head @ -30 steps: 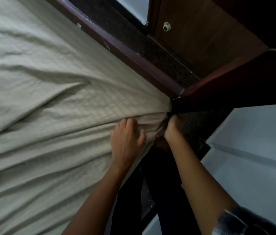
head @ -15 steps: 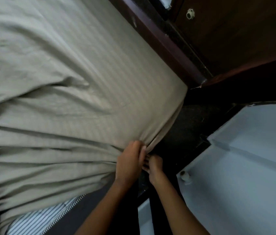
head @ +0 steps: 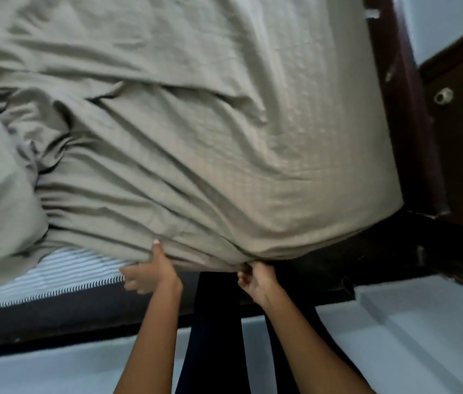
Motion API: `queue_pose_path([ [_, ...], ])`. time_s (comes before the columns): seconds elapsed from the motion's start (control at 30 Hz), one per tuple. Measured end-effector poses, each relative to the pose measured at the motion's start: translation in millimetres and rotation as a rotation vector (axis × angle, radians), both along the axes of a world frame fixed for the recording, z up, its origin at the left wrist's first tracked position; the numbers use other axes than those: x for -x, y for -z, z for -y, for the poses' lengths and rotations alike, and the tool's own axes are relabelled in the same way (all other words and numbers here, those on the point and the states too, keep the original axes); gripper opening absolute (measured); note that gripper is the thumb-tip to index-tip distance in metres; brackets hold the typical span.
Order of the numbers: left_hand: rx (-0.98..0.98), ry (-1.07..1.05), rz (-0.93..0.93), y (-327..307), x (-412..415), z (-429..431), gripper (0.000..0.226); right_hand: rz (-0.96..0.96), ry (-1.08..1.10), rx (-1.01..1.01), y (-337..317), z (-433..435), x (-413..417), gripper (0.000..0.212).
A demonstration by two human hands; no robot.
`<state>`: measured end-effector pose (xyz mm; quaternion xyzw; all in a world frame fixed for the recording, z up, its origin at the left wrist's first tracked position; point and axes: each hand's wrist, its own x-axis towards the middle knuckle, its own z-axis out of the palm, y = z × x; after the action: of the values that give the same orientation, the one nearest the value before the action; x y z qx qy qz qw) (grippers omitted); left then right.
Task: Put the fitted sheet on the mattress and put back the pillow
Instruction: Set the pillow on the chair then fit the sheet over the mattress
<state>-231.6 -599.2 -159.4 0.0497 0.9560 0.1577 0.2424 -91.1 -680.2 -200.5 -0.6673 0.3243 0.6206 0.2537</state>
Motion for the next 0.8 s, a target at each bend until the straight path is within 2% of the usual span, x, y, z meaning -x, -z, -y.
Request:
queue_pose_path([
  [0.07,-0.127,-0.147,0.087,1.5,11.2,-0.7,0.043,0.006,-0.296,0.069,1.4,14.4,12.5,0.009],
  [0.13,-0.218,-0.167,0.177,-0.6,21.1,4.0,0.019,0.002,-0.486,0.111,-0.4,26.4,24.8,0.012],
  [0.17,-0.253,-0.209,0.226,-2.6,24.9,7.2,0.015,0.016,-0.566,0.125,-2.1,29.6,28.5,0.016],
  [0.23,-0.388,-0.362,0.391,-6.0,35.7,17.5,0.021,0.052,-0.723,0.142,-2.6,33.1,31.6,0.029],
  [0.3,-0.555,-0.497,0.667,-10.5,50.0,32.3,0.025,0.061,-0.877,0.127,-5.2,31.8,31.1,0.041],
  [0.37,-0.648,-0.581,0.797,-10.1,70.1,48.7,0.029,0.069,-1.060,0.082,-9.3,26.8,30.9,0.047],
  [0.57,-0.582,-0.775,0.758,7.3,103.6,83.9,0.027,0.156,-1.423,-0.075,-13.1,20.7,48.4,0.045],
  [0.7,-0.509,-0.932,0.760,21.8,109.2,105.3,0.034,0.135,-1.834,-0.221,-23.2,11.4,63.9,0.032],
  [0.8,-0.220,-0.927,0.646,32.2,122.6,130.6,0.044,0.172,-2.031,-0.363,-32.7,-1.7,74.4,0.029],
])
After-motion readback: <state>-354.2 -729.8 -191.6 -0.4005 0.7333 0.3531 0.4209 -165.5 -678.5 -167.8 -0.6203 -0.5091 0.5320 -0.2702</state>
